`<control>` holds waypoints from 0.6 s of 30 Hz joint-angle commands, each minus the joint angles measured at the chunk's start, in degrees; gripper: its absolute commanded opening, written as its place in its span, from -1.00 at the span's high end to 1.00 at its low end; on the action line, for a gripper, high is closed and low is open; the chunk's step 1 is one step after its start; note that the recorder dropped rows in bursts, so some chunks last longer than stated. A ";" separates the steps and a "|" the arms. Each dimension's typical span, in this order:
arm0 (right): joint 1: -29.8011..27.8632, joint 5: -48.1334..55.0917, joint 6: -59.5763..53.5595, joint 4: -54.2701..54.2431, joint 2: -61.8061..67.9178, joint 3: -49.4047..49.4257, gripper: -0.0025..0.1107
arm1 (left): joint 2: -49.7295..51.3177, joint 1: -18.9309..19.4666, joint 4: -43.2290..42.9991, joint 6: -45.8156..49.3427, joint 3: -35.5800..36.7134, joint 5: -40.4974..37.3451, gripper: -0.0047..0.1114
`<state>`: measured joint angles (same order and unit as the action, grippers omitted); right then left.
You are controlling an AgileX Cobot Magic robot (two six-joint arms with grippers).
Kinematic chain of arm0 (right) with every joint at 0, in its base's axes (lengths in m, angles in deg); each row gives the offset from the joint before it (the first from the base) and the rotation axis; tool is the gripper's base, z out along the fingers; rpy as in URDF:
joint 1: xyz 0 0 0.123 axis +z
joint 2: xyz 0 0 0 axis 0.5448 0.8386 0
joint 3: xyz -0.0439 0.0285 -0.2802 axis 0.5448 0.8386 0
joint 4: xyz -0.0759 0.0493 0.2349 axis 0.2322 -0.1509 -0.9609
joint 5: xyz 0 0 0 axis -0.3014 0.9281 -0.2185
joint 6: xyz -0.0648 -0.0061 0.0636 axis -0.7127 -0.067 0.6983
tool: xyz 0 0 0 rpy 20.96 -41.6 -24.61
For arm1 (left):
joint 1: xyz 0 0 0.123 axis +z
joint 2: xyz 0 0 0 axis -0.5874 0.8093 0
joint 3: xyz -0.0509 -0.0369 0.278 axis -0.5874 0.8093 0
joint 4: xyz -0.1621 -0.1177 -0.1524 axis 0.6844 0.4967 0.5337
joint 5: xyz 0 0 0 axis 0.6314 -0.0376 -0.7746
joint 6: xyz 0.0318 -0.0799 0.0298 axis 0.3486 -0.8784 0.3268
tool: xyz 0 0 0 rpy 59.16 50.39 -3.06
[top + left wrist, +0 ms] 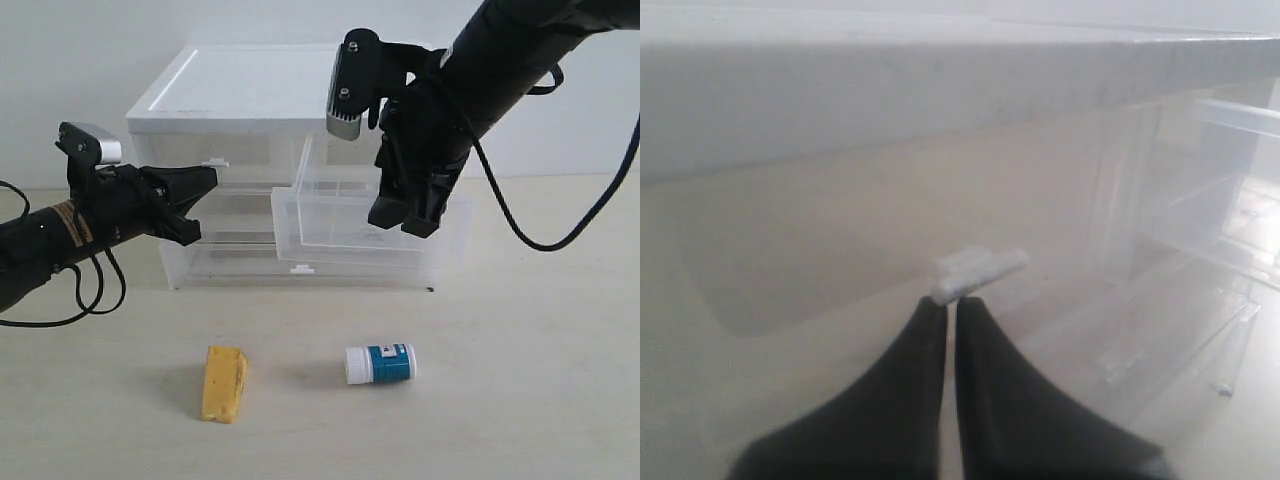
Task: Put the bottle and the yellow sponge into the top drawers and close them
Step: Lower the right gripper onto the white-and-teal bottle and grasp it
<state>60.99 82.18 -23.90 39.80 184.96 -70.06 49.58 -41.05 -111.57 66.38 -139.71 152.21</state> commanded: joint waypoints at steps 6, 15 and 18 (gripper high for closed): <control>0.02 3.38 1.91 -6.42 -4.98 -0.32 -0.08 | 0.22 -0.11 1.73 -0.36 -0.55 -0.16 0.85; 7.00 22.05 14.51 -11.01 -6.93 1.34 -0.04 | 0.22 -0.11 1.85 -0.36 -0.55 0.15 0.85; 13.58 21.52 18.89 1.49 -6.80 9.03 0.15 | 0.22 -0.11 0.96 -0.36 -0.55 -0.05 0.85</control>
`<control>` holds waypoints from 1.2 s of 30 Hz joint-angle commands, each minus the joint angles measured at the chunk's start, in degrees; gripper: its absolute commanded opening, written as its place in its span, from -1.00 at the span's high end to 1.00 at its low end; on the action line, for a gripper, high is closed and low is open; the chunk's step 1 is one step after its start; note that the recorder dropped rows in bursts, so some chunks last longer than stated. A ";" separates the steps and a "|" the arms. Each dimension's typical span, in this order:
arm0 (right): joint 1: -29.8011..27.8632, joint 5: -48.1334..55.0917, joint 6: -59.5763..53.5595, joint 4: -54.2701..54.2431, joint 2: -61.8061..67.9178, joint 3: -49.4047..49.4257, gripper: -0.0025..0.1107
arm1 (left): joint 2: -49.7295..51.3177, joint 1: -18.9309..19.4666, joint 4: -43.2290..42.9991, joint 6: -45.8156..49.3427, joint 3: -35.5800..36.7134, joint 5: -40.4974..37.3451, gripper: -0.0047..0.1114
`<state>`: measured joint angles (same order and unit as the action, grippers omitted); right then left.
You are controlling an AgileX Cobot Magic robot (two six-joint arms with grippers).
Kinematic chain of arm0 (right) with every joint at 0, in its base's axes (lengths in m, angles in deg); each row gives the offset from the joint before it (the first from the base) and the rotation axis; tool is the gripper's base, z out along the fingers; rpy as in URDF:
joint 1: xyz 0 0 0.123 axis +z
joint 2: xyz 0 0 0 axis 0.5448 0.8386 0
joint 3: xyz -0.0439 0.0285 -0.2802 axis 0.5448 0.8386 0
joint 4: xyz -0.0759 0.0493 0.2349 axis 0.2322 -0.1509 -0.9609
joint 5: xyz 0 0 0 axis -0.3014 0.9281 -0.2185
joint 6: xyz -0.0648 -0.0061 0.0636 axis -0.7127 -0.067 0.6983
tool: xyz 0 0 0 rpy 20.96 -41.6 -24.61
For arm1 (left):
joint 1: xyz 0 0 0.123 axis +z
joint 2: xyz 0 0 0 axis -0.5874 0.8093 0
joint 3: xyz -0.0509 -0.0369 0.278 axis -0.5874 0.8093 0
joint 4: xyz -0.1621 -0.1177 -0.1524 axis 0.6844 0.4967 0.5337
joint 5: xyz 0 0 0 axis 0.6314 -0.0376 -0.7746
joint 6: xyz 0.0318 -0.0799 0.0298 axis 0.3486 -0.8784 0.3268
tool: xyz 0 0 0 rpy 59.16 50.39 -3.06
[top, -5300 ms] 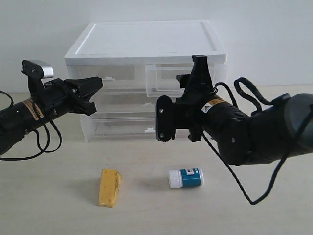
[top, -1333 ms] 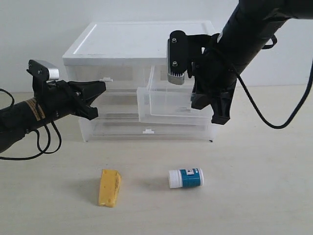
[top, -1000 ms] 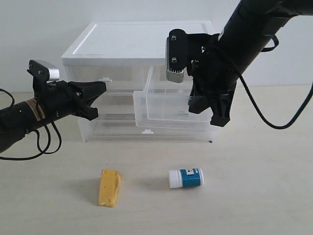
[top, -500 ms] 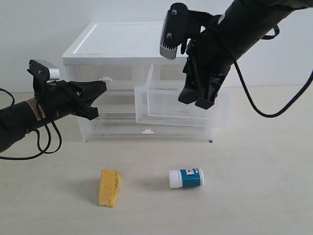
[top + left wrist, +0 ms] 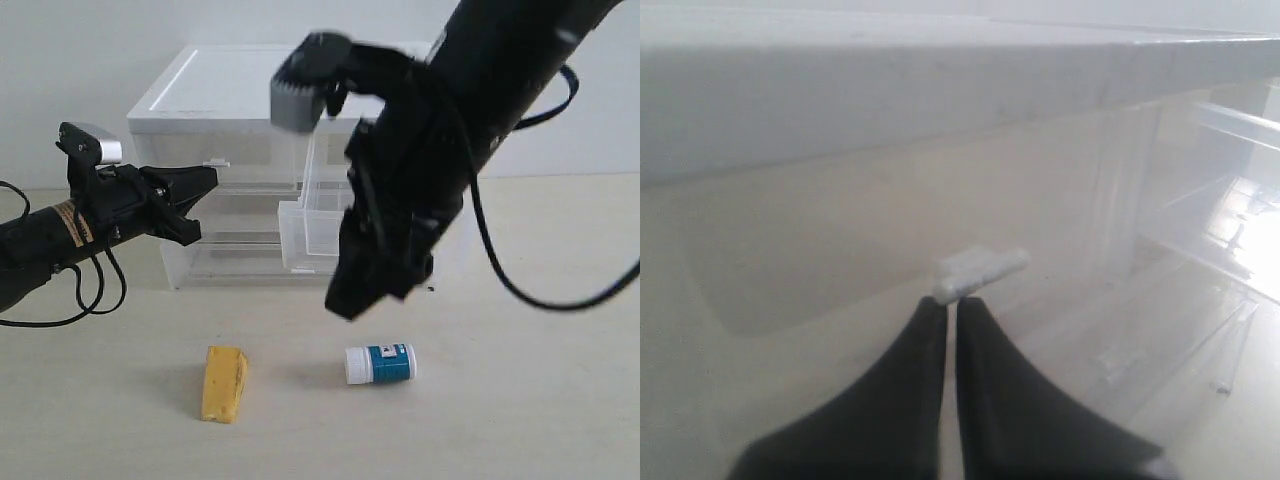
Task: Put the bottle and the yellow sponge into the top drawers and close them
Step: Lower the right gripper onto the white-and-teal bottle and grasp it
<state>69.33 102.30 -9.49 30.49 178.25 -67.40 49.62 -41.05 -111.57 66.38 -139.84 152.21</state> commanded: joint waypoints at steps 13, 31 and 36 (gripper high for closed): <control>10.81 -27.95 9.71 32.80 6.75 22.33 -0.23 | 0.18 -0.11 0.34 -0.36 -0.42 -0.20 0.85; 6.17 -42.84 25.14 51.89 18.18 22.23 -0.23 | 0.18 -0.11 0.06 -0.36 -0.42 -2.42 0.85; 6.05 -43.83 25.29 52.26 18.18 22.23 -0.23 | 0.18 -0.11 -0.04 -0.36 -0.42 -2.31 0.85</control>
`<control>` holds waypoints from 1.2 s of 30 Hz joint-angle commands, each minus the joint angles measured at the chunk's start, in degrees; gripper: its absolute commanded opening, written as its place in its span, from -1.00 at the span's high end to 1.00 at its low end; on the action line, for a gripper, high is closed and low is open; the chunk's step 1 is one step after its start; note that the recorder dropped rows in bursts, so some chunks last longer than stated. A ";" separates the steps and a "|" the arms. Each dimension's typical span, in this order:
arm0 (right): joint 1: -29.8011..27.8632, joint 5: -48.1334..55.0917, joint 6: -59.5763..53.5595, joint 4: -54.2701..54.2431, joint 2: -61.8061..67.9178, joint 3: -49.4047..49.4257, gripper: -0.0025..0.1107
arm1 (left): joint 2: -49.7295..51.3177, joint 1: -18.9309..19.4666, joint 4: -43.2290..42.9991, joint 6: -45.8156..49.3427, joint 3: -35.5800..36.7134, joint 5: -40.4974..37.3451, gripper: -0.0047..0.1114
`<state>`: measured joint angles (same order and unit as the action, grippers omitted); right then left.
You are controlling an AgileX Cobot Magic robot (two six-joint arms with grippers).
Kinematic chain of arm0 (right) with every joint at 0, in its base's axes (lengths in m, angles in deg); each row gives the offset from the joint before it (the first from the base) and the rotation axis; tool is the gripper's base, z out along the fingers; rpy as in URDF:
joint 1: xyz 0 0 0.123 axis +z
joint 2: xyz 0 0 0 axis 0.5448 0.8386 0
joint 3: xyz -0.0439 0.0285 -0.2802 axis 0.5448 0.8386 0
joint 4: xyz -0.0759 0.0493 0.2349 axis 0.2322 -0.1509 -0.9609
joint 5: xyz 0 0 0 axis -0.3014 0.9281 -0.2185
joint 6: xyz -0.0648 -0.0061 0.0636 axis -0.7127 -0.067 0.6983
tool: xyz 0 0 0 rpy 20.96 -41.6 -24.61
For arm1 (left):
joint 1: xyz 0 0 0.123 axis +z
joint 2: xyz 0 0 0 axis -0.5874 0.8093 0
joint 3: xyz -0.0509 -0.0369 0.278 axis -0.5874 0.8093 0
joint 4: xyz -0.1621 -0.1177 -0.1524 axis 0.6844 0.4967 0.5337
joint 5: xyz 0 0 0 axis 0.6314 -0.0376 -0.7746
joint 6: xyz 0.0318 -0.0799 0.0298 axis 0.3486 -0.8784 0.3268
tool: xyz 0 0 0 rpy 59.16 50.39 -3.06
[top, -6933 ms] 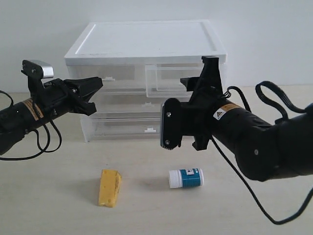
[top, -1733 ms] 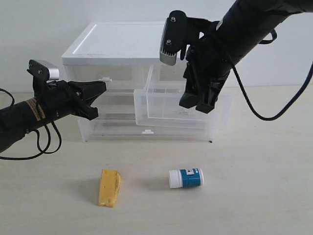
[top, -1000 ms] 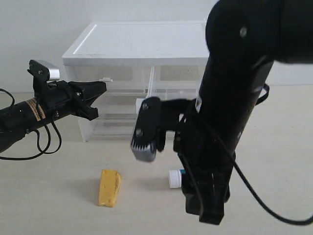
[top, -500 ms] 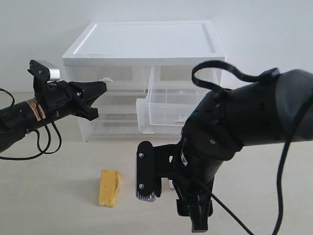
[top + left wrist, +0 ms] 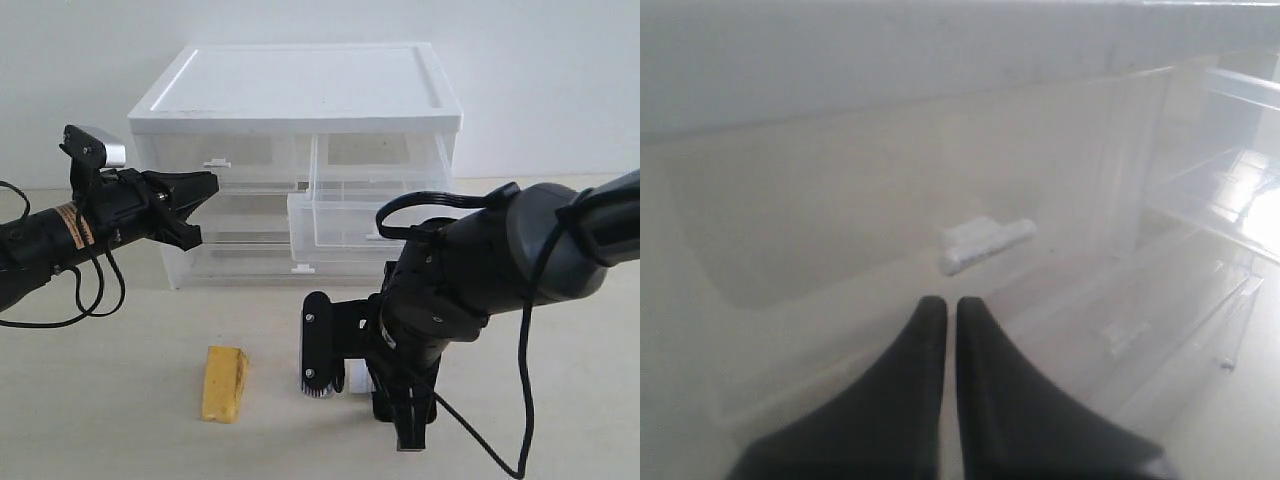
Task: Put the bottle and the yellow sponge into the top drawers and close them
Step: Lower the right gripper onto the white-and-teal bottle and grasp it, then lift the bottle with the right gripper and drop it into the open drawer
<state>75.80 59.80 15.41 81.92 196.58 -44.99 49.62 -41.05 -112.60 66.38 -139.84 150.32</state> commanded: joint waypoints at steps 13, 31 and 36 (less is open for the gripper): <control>4.17 6.82 -1.91 -1.37 -0.27 -0.18 0.95 | 0.18 -0.11 0.99 -0.36 -0.42 -0.20 0.85; 13.07 19.92 -12.28 -15.47 -22.42 -0.18 0.96 | 0.18 -0.11 0.95 -0.36 -0.42 -0.09 0.85; 12.90 14.87 -10.31 -7.81 -32.05 -0.29 0.96 | 0.18 -0.11 0.94 -0.36 -0.42 -0.19 0.85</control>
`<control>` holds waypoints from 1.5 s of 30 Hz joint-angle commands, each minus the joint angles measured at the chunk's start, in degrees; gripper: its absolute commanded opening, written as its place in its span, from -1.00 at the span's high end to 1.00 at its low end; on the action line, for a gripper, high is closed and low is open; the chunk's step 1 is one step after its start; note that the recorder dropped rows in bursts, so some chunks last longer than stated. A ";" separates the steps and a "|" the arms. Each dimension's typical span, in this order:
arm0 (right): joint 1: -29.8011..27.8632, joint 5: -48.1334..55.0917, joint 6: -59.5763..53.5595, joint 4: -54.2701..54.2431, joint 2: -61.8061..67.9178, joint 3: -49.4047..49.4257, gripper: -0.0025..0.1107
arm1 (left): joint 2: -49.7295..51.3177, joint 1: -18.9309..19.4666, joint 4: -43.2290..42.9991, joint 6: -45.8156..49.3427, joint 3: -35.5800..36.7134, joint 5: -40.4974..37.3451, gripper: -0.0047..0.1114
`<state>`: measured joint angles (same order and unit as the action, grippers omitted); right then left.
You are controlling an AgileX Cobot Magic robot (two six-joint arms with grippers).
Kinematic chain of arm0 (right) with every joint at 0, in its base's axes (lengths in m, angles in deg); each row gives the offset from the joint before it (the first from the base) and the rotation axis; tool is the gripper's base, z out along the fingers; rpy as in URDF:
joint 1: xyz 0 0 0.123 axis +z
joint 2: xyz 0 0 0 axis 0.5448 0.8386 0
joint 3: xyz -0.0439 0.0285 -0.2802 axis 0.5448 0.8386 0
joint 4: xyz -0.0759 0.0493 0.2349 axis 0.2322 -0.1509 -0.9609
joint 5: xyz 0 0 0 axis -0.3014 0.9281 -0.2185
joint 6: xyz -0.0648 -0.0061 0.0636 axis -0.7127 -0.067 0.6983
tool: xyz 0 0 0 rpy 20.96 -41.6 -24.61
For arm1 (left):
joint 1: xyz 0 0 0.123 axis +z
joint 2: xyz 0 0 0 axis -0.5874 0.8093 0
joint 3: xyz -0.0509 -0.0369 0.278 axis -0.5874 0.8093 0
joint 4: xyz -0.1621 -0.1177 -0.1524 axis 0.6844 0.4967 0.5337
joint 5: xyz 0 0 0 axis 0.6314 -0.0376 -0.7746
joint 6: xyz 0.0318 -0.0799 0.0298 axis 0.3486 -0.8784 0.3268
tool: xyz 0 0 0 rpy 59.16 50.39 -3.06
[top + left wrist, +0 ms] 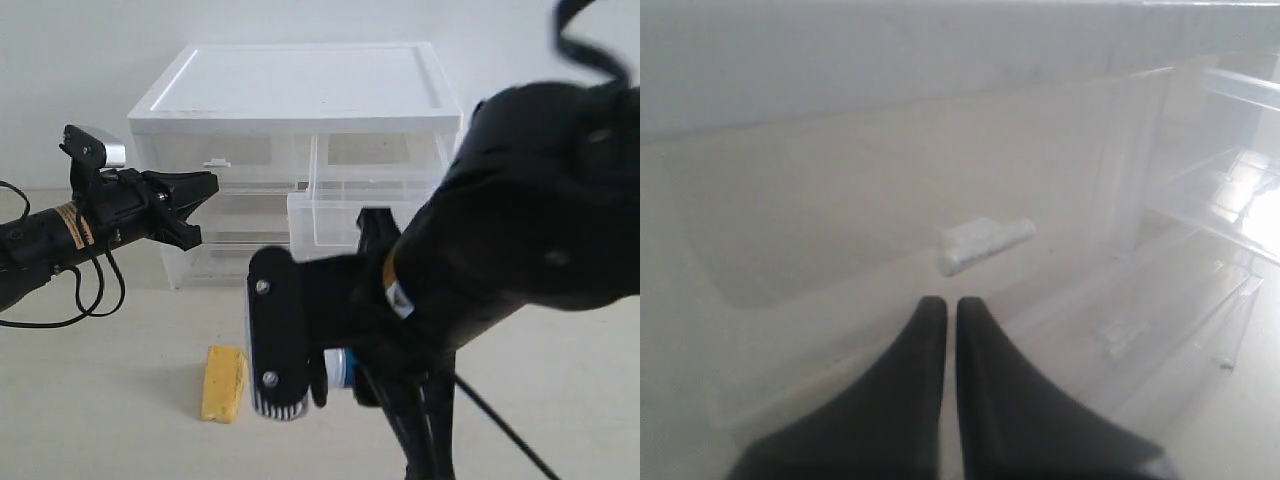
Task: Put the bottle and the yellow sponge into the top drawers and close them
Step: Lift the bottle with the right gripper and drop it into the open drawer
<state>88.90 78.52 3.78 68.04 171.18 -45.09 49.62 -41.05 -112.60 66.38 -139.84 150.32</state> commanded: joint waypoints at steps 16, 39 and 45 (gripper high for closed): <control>-17.73 -8.93 1.02 11.71 4.54 -16.84 0.96 | 0.18 -0.11 0.65 -0.36 -0.42 -0.53 0.85; -18.17 -10.40 -1.93 12.74 13.21 -18.35 0.59 | 0.18 -0.11 1.44 0.22 -0.42 -0.63 0.85; -18.17 -12.01 -0.97 12.89 13.21 -18.35 0.02 | 0.18 -0.11 1.44 0.22 -0.42 -0.63 0.85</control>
<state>71.15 67.75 2.04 80.61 184.61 -63.09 49.62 -41.05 -112.70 66.49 -139.84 150.19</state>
